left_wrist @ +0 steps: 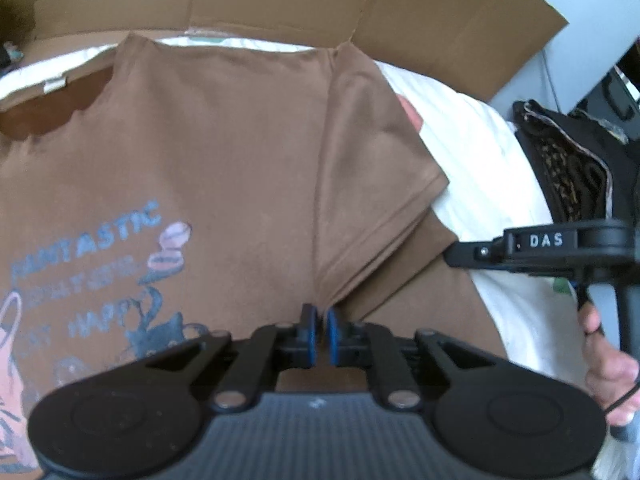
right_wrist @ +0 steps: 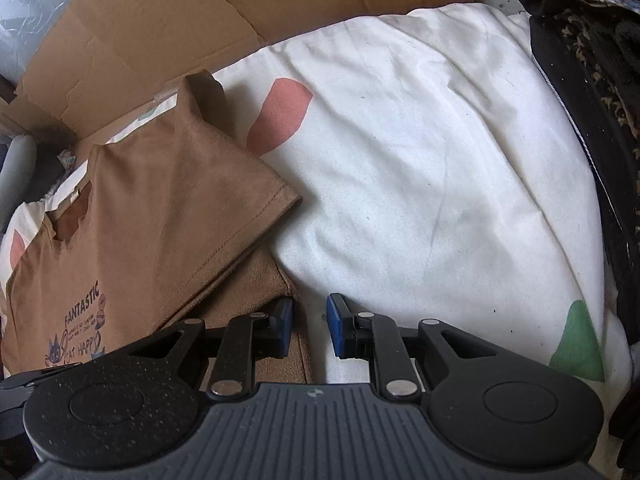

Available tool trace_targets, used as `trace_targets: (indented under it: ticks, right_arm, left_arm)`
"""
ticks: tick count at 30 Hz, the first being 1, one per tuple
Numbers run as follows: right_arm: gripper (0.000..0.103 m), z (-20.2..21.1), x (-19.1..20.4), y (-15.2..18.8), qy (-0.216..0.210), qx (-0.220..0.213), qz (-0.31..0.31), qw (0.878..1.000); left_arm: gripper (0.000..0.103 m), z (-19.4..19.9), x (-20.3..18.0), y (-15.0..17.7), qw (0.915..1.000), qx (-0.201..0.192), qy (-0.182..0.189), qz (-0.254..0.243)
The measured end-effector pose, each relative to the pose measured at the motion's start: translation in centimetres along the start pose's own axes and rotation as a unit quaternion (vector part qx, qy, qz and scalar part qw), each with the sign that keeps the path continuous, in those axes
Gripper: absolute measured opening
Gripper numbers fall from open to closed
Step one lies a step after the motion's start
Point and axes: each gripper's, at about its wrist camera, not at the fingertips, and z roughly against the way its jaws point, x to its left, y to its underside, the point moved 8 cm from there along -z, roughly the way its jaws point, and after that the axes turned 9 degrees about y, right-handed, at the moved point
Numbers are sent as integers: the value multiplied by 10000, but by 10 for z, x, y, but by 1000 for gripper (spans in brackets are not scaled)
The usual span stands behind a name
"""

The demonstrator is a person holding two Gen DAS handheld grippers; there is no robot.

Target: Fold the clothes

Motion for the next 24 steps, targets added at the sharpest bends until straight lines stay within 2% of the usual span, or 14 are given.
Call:
trace_targets:
  ticks: [3,8,11,12,13,14,17,18,20,24]
  right_arm:
    - [24,3,-1,1,31,-8,7,10000]
    - [27,14,-11,3,-29,-135,-78,9999]
    - [29,16,-24,3,-62,-147,-271,9995]
    - [32,16,-29,3,-45,-129,-310,9994]
    - [41,16,-33,3,-26,-105,-337,9994]
    - [44,17,-34,3,24,-144,-294,9995]
    - [50,22,-37,3,172,-261,-164,9994]
    - [51,24,-38,3,224,-301,-116,9992]
    - [51,25,-36,3,365,-391,78,9985]
    - [51,25,-36,5,465,-445,275,9975]
  left_arm:
    - [16,18,-5,-5,9997,-214,22,-143]
    - [33,28,-24,-33,9974,-471,122,-524]
    - [34,19,-35,-48,9964,-528,252,-606]
    - [35,16,-39,-52,9961,-531,301,-639]
    - [37,12,-44,-57,9956,-535,339,-687]
    - [42,8,-49,-60,9950,-539,354,-757]
    - [47,-6,-63,-69,9930,-529,355,-990]
    - [48,-11,-68,-71,9923,-519,352,-1072]
    - [61,-20,-75,-75,9911,-514,297,-1195]
    - [63,-35,-82,-81,9898,-464,211,-1331]
